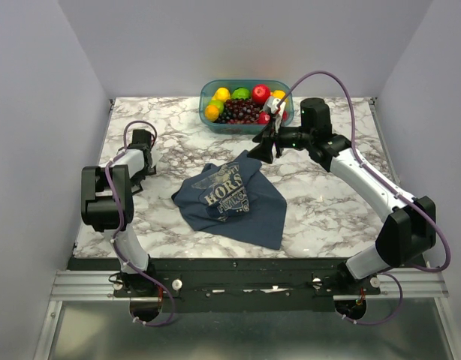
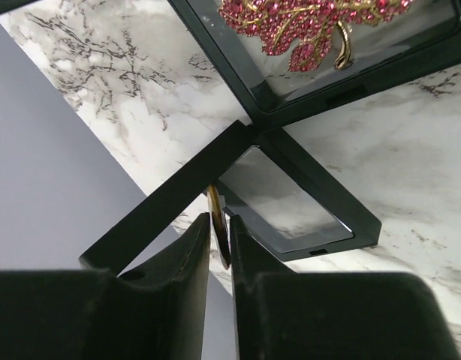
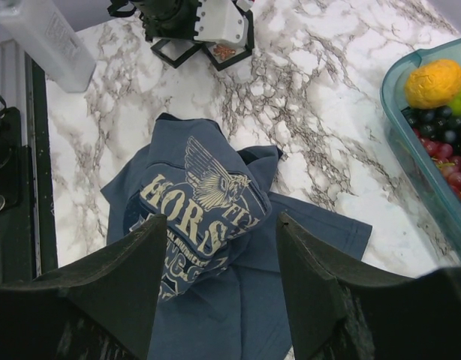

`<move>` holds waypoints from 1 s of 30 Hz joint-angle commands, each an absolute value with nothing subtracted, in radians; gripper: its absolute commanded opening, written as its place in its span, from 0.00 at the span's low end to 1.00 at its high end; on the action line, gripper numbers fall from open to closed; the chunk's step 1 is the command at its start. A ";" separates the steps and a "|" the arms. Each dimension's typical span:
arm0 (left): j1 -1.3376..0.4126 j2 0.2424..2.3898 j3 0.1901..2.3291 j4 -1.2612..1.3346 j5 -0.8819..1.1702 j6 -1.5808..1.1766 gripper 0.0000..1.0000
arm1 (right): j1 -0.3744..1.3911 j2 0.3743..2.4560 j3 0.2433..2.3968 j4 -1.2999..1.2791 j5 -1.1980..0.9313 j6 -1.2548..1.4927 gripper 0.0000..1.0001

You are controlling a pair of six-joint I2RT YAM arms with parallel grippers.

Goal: Remove the brooch from the garment
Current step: Place the brooch in the brooch box.

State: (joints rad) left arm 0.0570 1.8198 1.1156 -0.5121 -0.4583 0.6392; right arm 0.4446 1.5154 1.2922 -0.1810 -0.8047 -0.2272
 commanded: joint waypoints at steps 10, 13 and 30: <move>0.058 1.850 1.155 -0.607 -0.356 0.448 0.40 | 0.440 1.514 1.270 -0.167 -0.788 -0.218 0.67; 0.058 1.842 1.181 -0.655 -0.325 0.414 0.41 | 0.439 1.516 1.269 -0.166 -0.784 -0.216 0.67; 0.051 1.763 1.206 -0.792 -0.117 0.367 0.58 | 0.437 1.554 1.310 -0.166 -0.782 -0.207 0.67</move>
